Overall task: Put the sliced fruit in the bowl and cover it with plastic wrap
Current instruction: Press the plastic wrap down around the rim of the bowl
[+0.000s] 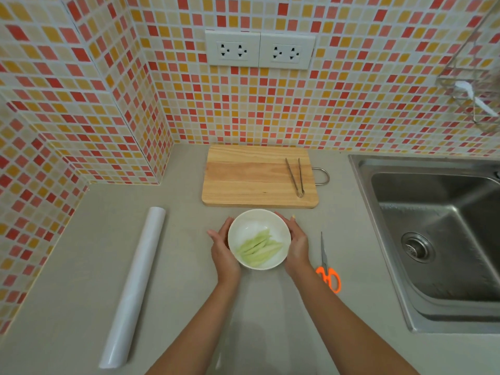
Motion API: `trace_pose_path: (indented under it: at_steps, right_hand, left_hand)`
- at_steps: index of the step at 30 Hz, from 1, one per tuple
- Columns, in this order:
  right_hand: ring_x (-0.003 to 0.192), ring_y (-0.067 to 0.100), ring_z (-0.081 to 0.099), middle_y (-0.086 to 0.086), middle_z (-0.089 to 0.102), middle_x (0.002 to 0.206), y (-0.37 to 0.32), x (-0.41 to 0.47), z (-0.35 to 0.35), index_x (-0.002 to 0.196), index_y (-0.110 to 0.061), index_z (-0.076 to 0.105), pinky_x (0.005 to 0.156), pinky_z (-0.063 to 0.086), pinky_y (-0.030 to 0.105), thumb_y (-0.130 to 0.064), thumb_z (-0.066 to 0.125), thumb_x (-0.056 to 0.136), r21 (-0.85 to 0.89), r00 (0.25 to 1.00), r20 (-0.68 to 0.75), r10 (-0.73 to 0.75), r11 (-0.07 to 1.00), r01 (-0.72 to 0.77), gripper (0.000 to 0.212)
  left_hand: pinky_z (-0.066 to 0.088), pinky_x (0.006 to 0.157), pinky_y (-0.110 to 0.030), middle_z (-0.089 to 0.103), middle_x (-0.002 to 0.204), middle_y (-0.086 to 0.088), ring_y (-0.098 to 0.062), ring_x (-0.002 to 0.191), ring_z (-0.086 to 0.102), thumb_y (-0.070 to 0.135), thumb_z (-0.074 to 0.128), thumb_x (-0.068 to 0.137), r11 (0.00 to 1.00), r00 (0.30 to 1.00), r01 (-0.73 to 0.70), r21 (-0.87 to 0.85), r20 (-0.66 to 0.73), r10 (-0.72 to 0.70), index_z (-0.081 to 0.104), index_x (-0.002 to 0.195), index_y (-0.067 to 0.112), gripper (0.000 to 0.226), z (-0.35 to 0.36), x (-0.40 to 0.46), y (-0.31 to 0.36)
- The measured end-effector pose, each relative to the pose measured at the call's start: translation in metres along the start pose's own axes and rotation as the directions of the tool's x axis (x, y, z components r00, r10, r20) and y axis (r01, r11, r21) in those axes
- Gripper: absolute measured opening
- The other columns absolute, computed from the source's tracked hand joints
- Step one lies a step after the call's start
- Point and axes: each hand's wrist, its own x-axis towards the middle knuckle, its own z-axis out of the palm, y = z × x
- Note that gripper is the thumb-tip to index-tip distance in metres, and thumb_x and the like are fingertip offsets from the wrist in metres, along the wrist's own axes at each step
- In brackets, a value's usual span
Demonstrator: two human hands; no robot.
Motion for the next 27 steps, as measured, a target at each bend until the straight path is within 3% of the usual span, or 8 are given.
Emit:
trace_pose_path:
  at_steps: [2,4,8,13,15,18,20,27]
  right_hand:
    - [0.107,0.035,0.061,0.020,0.065,0.109,0.004,-0.001,0.000,0.110,-0.002,0.067,0.091,0.050,0.043,-0.041,0.039,0.097,0.087,0.999,0.030,0.038,0.995,-0.041,0.049]
    - [0.109,0.038,0.056,0.023,0.059,0.112,0.008,-0.001,0.001,0.117,0.000,0.060,0.101,0.042,0.050,-0.045,0.038,0.097,0.120,0.998,0.001,0.065,0.991,-0.065,0.054]
    - [0.111,0.041,0.058,0.023,0.062,0.111,0.012,-0.003,0.004,0.111,-0.001,0.064,0.105,0.041,0.054,-0.049,0.045,0.094,0.063,0.985,-0.156,0.068,0.996,-0.059,0.054]
    - [0.086,0.027,0.060,0.008,0.065,0.083,0.017,-0.004,0.001,0.078,-0.014,0.068,0.079,0.049,0.039,-0.030,0.056,0.089,0.022,0.970,-0.241,-0.011,1.000,0.017,0.023]
    - [0.081,0.023,0.054,0.003,0.060,0.076,0.017,-0.005,0.002,0.071,-0.017,0.066,0.070,0.045,0.034,-0.023,0.059,0.081,0.036,0.969,-0.238,-0.058,0.997,0.069,0.014]
    - [0.090,0.021,0.064,0.003,0.070,0.094,0.010,-0.004,0.005,0.096,-0.012,0.074,0.082,0.050,0.033,-0.020,0.059,0.087,0.045,0.964,-0.246,-0.101,0.992,0.116,0.019]
    - [0.097,0.022,0.065,0.006,0.069,0.102,0.009,-0.003,0.010,0.109,-0.006,0.071,0.090,0.049,0.037,-0.020,0.058,0.090,0.057,0.971,-0.221,-0.089,0.993,0.104,0.027]
    - [0.087,0.025,0.068,0.005,0.073,0.089,0.027,-0.012,0.015,0.089,-0.020,0.074,0.077,0.053,0.037,-0.030,0.052,0.090,0.160,0.968,-0.251,-0.004,0.986,0.045,0.024]
  left_hand:
    - [0.044,0.101,-0.031,0.063,0.131,-0.003,-0.018,0.121,0.058,0.056,0.011,0.099,0.995,1.000,0.026,-0.096,-0.004,-0.027,0.058,0.132,0.014,0.071,0.007,-0.006,-0.005]
    - [0.045,0.102,-0.038,0.063,0.129,-0.009,-0.024,0.119,0.059,0.055,0.014,0.100,0.983,0.998,0.047,-0.177,-0.020,-0.052,0.059,0.130,0.011,0.070,0.014,-0.006,-0.005]
    - [0.046,0.103,-0.042,0.067,0.123,-0.011,-0.027,0.116,0.061,0.058,0.014,0.100,0.989,0.998,0.056,-0.136,-0.022,-0.060,0.066,0.122,0.012,0.072,0.016,-0.002,-0.003]
    - [0.051,0.084,-0.025,0.073,0.110,-0.002,-0.018,0.106,0.066,0.062,0.009,0.097,0.996,0.998,0.050,0.079,0.030,-0.053,0.071,0.113,0.019,0.077,0.011,0.014,0.009]
    - [0.049,0.087,-0.023,0.071,0.116,-0.001,-0.016,0.111,0.064,0.063,0.010,0.097,0.996,0.999,0.034,0.089,-0.028,-0.031,0.070,0.117,0.018,0.077,0.007,0.015,0.010]
    - [0.038,0.109,-0.030,0.060,0.135,0.002,-0.013,0.126,0.054,0.064,0.012,0.095,0.999,0.995,0.024,-0.024,-0.098,-0.027,0.058,0.134,0.016,0.077,0.002,-0.001,-0.004]
    - [0.038,0.106,-0.027,0.058,0.136,0.006,-0.011,0.127,0.051,0.063,0.013,0.095,0.995,0.992,0.025,-0.100,-0.117,-0.037,0.056,0.136,0.019,0.073,0.006,-0.015,-0.015]
    - [0.049,0.093,-0.034,0.068,0.120,-0.002,-0.019,0.112,0.063,0.055,0.021,0.101,0.968,0.966,0.009,-0.249,-0.247,-0.073,0.066,0.120,0.019,0.061,0.031,-0.022,-0.014]
